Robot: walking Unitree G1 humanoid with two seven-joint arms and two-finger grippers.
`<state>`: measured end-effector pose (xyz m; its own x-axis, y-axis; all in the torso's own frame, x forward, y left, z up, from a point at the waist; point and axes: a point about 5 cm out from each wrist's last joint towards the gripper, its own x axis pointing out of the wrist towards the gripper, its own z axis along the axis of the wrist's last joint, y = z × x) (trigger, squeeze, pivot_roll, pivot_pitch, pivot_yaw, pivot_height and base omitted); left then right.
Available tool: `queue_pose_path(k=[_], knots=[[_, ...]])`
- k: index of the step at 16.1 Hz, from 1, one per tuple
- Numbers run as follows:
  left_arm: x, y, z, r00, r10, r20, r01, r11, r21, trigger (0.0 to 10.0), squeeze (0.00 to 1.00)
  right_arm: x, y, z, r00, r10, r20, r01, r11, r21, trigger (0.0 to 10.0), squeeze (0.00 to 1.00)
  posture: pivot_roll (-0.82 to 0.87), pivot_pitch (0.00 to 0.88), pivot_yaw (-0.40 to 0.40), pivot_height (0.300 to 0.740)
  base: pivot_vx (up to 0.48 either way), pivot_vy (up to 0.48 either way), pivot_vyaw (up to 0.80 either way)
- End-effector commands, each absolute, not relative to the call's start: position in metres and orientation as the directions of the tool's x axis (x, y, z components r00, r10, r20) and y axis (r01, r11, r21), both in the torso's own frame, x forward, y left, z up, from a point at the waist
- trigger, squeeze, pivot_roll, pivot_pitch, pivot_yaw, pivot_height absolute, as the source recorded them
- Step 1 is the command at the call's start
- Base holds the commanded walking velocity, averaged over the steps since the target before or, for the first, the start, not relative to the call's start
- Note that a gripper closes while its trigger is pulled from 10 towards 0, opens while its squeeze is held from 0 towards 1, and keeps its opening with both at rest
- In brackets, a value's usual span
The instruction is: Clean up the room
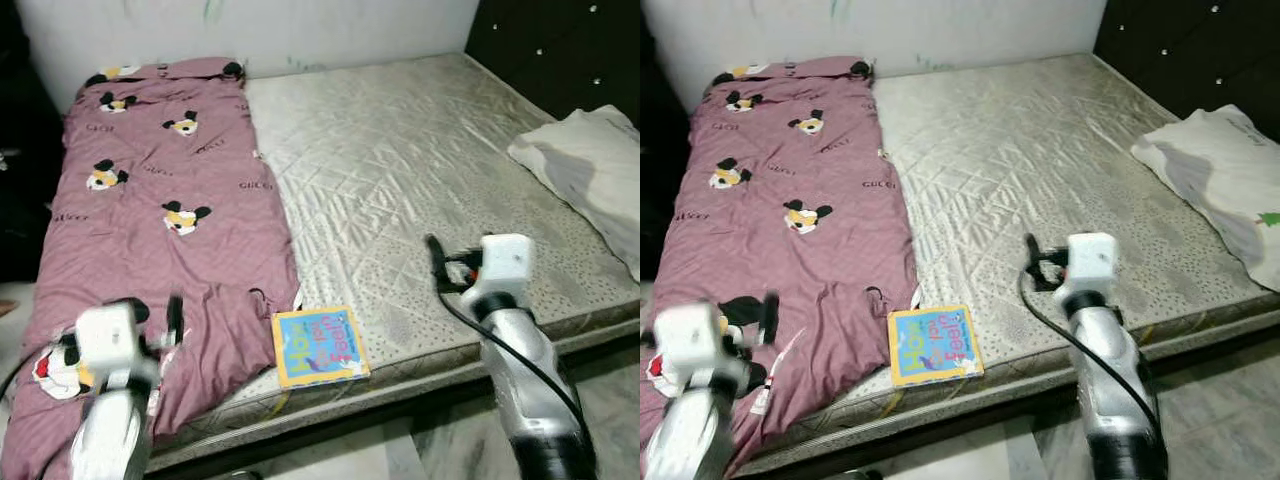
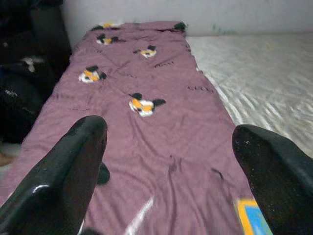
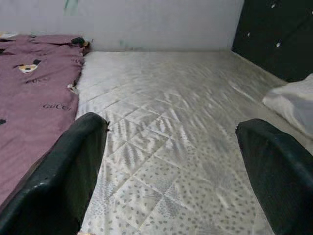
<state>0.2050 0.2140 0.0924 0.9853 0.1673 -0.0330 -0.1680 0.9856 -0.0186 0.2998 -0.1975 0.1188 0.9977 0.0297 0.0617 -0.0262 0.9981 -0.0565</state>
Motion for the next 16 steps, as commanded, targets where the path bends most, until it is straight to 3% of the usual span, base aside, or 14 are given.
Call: queue_pose_path(k=[1,3,5,7,8,10,13,16], knots=[[0.2,0.215,0.099,0.989,0.147,-0.018,-0.148,0.989,-0.017,10.0,0.0,0.294,-0.199,0.122,0.997,0.019,0.081,-0.013,0.997,-0.078,10.0,0.0,0.06,0.083,0.006,0.74,0.0,0.0,0.0],[0.18,0.218,0.095,0.978,0.204,-0.042,-0.205,0.978,-0.028,10.0,0.0,0.263,-0.213,0.106,0.994,-0.105,0.02,0.106,0.994,-0.033,10.0,0.0,0.06,0.081,0.008,0.74,0.0,0.0,0.0],[0.176,0.21,0.091,0.982,0.176,-0.07,-0.178,0.984,-0.025,10.0,0.0,0.248,-0.208,0.101,0.998,-0.07,-0.003,0.069,0.997,-0.04,10.0,0.0,0.05,0.067,-0.006,0.74,0.0,0.0,0.0],[0.183,0.203,0.096,0.995,0.073,-0.063,-0.068,0.995,0.078,10.0,0.0,0.24,-0.2,0.107,0.999,-0.033,0.014,0.034,0.996,-0.086,10.0,0.0,0.04,0.058,-0.014,0.74,0.0,0.0,0.0],[0.19,0.198,0.097,0.997,-0.034,-0.068,0.042,0.993,0.112,10.0,0.0,0.234,-0.196,0.111,1.0,-0.023,0.02,0.024,0.998,-0.062,10.0,0.0,0.02,0.048,-0.021,0.74,0.0,0.0,0.0],[0.197,0.194,0.101,0.993,-0.116,-0.025,0.118,0.985,0.124,10.0,0.0,0.225,-0.192,0.111,1.0,-0.012,0.023,0.013,0.999,-0.03,10.0,0.0,0.0,0.041,-0.003,0.74,0.0,0.0,0.0],[0.2,0.178,0.097,0.998,-0.067,-0.017,0.067,0.998,0.016,10.0,0.0,0.211,-0.2,0.105,0.999,-0.026,0.029,0.028,0.998,-0.059,10.0,0.0,-0.03,0.041,0.033,0.74,0.0,0.0,0.0],[0.206,0.171,0.093,0.998,-0.065,-0.013,0.065,0.998,-0.002,10.0,0.0,0.212,-0.208,0.11,0.999,0.028,0.021,-0.027,0.998,-0.059,10.0,0.0,-0.05,0.044,0.034,0.74,0.0,0.0,0.0]])
